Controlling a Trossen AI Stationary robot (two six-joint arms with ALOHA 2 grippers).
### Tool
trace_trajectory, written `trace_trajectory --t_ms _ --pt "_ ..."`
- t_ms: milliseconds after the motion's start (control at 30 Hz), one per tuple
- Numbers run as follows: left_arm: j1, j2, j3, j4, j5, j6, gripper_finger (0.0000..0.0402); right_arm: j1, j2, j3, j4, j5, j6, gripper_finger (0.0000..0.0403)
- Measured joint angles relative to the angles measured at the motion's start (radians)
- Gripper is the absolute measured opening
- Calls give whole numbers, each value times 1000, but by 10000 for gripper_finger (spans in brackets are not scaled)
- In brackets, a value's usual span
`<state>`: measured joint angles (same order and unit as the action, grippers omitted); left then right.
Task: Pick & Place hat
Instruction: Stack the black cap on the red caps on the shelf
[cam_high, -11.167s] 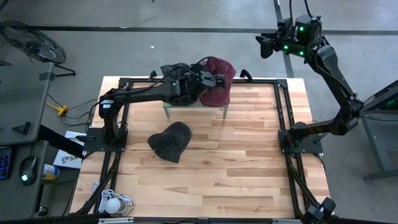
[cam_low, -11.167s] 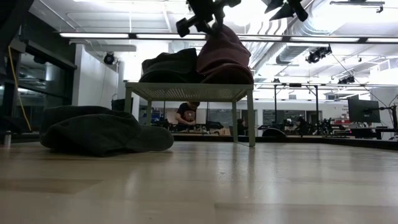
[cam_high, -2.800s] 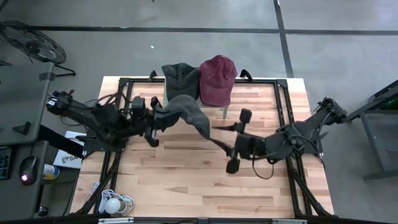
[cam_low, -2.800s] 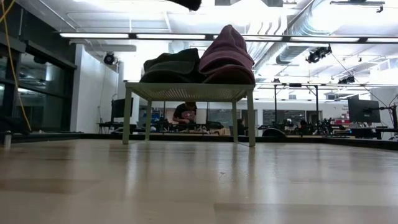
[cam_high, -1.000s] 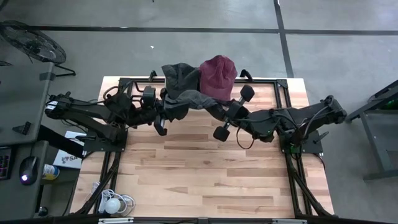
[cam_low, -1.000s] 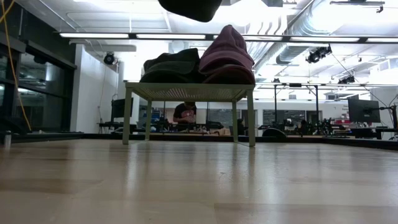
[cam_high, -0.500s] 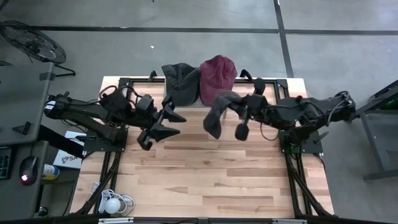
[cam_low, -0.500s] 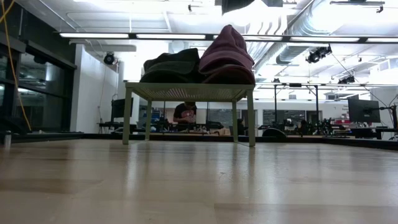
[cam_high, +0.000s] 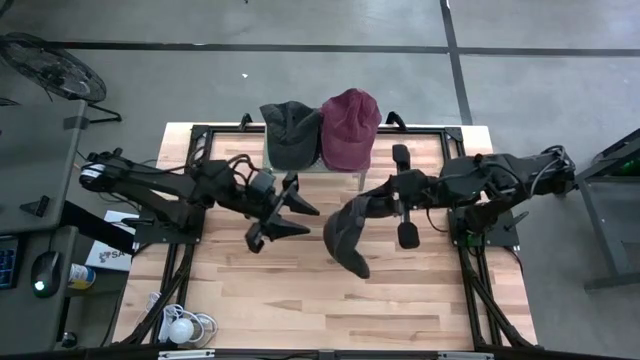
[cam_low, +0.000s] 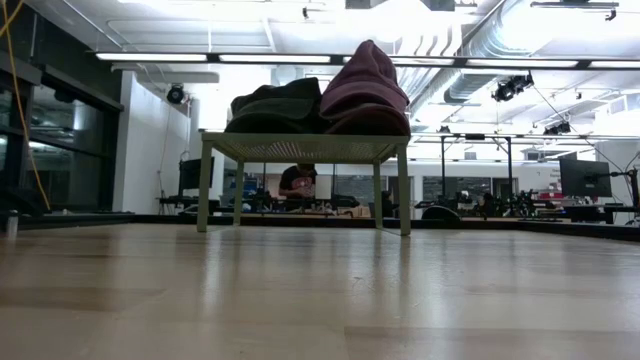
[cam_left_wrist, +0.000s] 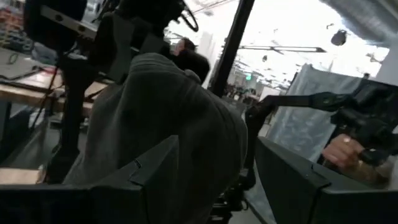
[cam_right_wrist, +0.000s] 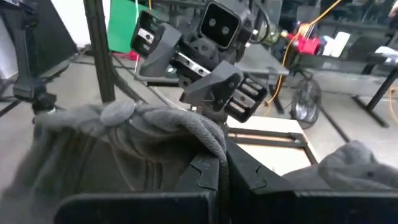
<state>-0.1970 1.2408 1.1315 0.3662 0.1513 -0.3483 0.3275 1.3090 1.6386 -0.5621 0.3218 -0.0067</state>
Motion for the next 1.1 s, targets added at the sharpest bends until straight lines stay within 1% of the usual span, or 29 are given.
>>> trace_trajectory --t_ms 133,200,267,333,400,467,500,533,600,667,767,900,1033,1100 --pt "-21 21 0 -3 -12 8 208 0 0 0 -46 -28 31 0" --pt "-45 22 0 -3 -32 55 208 0 0 0 -68 -73 52 0" --pt "-89 21 0 -2 -84 137 208 0 0 0 -84 -95 66 0" --pt "-137 21 0 -6 -175 248 208 0 0 0 -99 -97 78 0" --pt "-191 21 0 -15 -328 356 209 0 0 0 -104 -100 82 0" --pt "-238 21 0 -19 -499 425 211 0 0 0 -106 -117 82 0" --pt "-255 21 0 -20 -561 449 213 0 0 0 -106 -122 86 0" --pt "-268 21 0 -20 -608 466 216 0 0 0 -106 -123 92 0" --pt "-285 21 0 -22 -661 476 227 0 0 0 -107 -124 99 0" --pt "-295 22 0 -34 -682 476 241 0 0 0 -107 -126 100 0" --pt "-295 42 1 -20 -684 477 268 -5 0 0 -105 -140 97 0" --pt "-294 70 1 -15 -649 490 298 -36 12 0 -83 -194 93 0" --pt "-294 115 1 13 -682 577 307 -72 38 0 -49 -273 93 0" --pt "-294 132 0 54 -688 617 307 -87 53 0 -25 -302 94 0"
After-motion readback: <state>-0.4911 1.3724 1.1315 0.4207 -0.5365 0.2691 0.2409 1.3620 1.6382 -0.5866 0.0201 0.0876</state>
